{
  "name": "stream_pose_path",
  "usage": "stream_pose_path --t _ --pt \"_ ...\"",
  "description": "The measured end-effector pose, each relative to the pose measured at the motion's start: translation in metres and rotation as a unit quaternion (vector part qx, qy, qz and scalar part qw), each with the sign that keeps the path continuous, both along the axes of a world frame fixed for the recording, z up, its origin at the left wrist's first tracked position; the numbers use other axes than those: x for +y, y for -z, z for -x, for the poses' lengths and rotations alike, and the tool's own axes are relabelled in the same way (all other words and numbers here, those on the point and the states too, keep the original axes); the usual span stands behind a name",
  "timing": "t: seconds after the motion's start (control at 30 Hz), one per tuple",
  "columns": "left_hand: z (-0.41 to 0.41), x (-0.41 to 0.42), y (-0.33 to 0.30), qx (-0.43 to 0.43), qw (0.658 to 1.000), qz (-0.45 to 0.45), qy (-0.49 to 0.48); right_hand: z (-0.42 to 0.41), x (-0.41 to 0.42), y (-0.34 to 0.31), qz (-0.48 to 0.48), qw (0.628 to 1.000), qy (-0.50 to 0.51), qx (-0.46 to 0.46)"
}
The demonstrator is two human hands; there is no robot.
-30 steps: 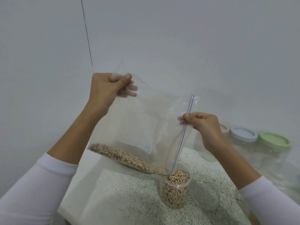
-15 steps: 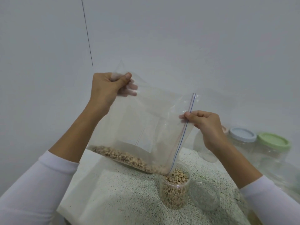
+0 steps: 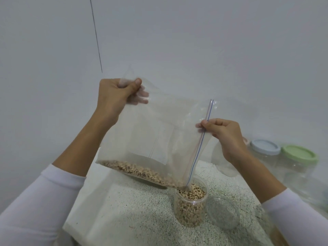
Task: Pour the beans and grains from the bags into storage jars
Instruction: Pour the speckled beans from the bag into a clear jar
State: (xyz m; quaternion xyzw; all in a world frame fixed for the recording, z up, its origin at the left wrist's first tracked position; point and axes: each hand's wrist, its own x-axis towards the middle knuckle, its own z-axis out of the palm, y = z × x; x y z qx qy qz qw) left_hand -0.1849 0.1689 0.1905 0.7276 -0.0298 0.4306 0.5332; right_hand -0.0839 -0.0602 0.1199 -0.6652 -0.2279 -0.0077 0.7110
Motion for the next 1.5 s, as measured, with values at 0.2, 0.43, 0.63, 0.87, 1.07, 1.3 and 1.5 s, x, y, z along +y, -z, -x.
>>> stream_pose_path --t 0.2,0.43,0.63,0.87,1.07,1.3,1.5 --pt "-0.0012 0.0010 0.0006 0.002 1.000 0.007 -0.001 0.0006 -0.0003 0.0007 0.005 1.000 0.000 -0.002" --pt "-0.0020 -0.0007 0.0008 0.004 1.000 0.000 0.005 0.0011 0.0007 0.0019 0.005 1.000 -0.001 0.003" --pt "-0.0031 -0.0012 0.0007 0.006 1.000 -0.007 0.008 0.0019 0.0013 0.0018 0.004 1.000 -0.003 0.000" --pt "-0.0029 -0.0019 -0.0003 0.005 1.000 -0.011 0.011 0.0025 0.0007 0.0019 -0.003 1.000 0.008 0.002" --pt "-0.0052 -0.0015 0.0001 0.003 1.000 -0.002 0.010 0.0024 -0.0010 0.0020 -0.010 1.000 0.018 0.005" --pt "-0.0058 0.0011 0.0006 0.002 1.000 0.002 0.009 0.0038 -0.0018 0.0022 -0.001 1.000 0.008 0.010" --pt "-0.0079 0.0006 0.0005 0.002 1.000 0.007 0.010 0.0014 -0.0005 0.0024 -0.013 1.000 0.020 0.013"
